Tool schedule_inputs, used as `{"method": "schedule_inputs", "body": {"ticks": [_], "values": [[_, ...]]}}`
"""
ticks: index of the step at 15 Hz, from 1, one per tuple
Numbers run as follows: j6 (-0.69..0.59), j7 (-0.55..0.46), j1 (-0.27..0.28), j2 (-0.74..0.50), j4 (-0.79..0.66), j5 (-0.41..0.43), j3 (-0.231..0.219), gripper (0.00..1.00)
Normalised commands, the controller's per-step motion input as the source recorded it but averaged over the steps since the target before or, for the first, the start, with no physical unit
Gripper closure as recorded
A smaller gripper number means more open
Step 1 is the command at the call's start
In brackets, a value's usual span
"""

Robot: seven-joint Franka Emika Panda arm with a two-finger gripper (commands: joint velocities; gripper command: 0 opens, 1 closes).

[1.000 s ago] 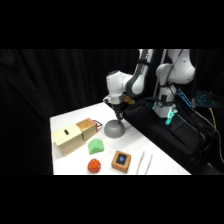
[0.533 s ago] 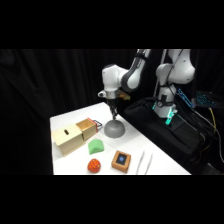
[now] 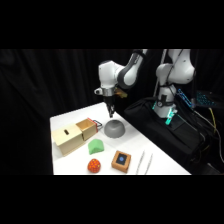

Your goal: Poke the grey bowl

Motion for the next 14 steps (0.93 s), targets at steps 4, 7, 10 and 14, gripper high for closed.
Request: {"method": "schedule_inputs", "body": {"ticks": [4,7,10,14], "values": [[-0.15,0.09,-0.003,-0.15,0.04,-0.12,-0.007,0.31],[-0.15,0.14,0.019,-0.24,-0.04,-0.141,0.006,0.0],[-0.15,0.21,0.044,-0.34,-0.14,-0.159,0.029,0.0],[-0.12,0.17,0.019,-0.26,-0.1,-0.142,0.016,0.0]]}}
